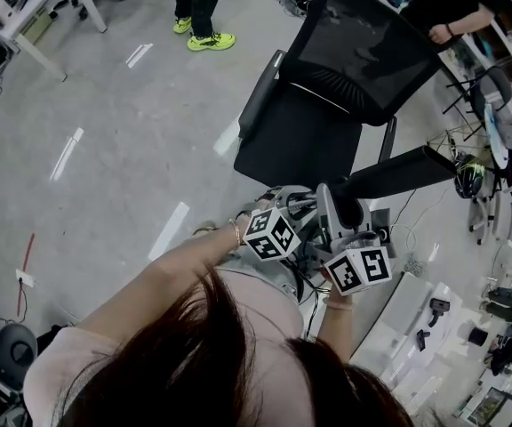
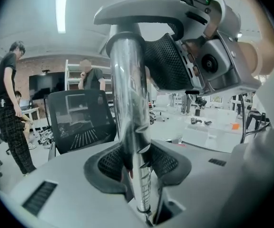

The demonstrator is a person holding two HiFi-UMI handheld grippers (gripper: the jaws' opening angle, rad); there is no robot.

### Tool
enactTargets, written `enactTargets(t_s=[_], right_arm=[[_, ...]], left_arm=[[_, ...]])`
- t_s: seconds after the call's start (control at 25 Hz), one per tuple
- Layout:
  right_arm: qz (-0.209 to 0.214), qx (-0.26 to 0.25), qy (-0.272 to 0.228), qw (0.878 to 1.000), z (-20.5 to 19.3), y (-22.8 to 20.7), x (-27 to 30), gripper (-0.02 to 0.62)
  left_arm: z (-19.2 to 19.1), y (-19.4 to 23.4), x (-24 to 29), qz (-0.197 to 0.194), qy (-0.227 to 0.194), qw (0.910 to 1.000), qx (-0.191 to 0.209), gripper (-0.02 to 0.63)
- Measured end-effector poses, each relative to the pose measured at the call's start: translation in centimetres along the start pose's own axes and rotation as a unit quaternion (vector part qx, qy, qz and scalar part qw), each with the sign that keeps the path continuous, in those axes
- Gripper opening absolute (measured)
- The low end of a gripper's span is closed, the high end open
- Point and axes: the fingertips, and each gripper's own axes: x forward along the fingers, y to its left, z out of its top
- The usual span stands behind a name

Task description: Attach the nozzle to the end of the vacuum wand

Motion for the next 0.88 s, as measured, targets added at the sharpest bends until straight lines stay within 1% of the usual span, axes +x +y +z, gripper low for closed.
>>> enactTargets(t_s=[0.12,0.32,0.44,0.64,0.88], right_arm=[[0.015,-0.008,0.022,1.000,-0.4,1.3,0.0,0.181],[0.058,-0.027,0.082,0.995,-1.3,3.2,-0.5,0.181],[0.067,-0.029,0.088,0.993,-1.3,3.6,-0.7,0.181],[0.016,-0.018,0.069,0.997,-1.1,3.5,-0.6,0.181],[-0.048,-0.004,0.063,0.997,-1.0,2.8,-0.4,0.181]], left_arm=[[-0.1,-0.2,-1.0,-0.006,-0.013,0.9999,0.003,0.150],[-0.4,-0.8,-2.3,-0.017,-0.024,0.9995,0.007,0.150],[-0.4,-1.0,-2.7,-0.023,-0.027,0.9993,0.010,0.150],[-0.5,-0.9,-2.7,-0.013,-0.012,0.9998,0.009,0.150],[-0.4,-0.5,-2.6,0.007,0.003,1.0000,0.006,0.149]])
